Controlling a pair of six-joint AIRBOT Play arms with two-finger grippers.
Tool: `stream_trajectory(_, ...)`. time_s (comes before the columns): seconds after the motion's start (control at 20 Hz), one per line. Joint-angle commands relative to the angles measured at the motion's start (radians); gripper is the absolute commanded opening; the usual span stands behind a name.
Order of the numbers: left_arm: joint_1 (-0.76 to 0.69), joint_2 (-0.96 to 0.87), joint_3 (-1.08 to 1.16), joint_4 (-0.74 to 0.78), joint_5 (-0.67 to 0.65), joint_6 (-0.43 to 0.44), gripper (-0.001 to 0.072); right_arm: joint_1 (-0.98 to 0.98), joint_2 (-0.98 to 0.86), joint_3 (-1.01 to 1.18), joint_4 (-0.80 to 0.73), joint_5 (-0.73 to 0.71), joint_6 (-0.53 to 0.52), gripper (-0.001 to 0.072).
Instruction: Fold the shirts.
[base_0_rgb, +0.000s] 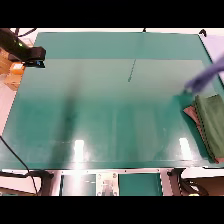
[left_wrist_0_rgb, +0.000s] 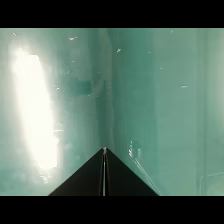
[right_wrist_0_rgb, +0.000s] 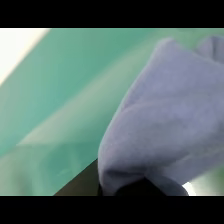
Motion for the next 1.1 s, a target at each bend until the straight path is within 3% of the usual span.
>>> stream_trajectory(0.0, 0.0, 0.0, 0.0, -0.017, 0.001, 0.001, 0.0024, -0.155, 0.057, -0.056, -0.343, 0.198, 0.147, 0.0015)
stream_trajectory(0.1, 0.0, 0.0, 0.0, -0.024, 0.0, 0.002, 0.0024, -0.18, 0.08, -0.109, -0.526, 0.311, 0.156, 0.0015)
stream_trajectory(0.25, 0.0, 0.0, 0.0, -0.024, -0.008, 0.012, 0.0024, -0.188, 0.14, -0.26, -0.686, 0.322, 0.138, 0.0015)
stream_trajectory(0.65, 0.0, 0.0, 0.0, -0.024, -0.034, 0.019, 0.0024, -0.188, 0.19, -0.685, -0.914, 0.279, 0.137, 0.0018)
stream_trajectory(0.7, 0.0, 0.0, 0.0, -0.024, -0.029, 0.019, 0.0024, -0.188, 0.19, -0.719, -0.916, 0.248, 0.138, 0.0109)
stream_trajectory(0.75, 0.0, 0.0, 0.0, -0.024, -0.026, 0.019, 0.0024, -0.188, 0.19, -0.752, -0.914, 0.218, 0.138, 0.0426)
stream_trajectory(0.8, 0.0, 0.0, 0.0, -0.024, -0.023, 0.019, 0.0024, -0.187, 0.189, -0.773, -0.912, 0.204, 0.138, 0.0634)
stream_trajectory(1.0, 0.0, 0.0, 0.0, -0.037, 0.001, 0.019, 0.0024, -0.141, 0.164, -0.674, -0.784, 0.194, 0.138, 0.0625)
stream_trajectory(1.05, 0.0, 0.0, 0.0, -0.051, 0.005, 0.019, 0.0024, -0.114, 0.163, -0.627, -0.708, 0.18, 0.132, 0.0512)
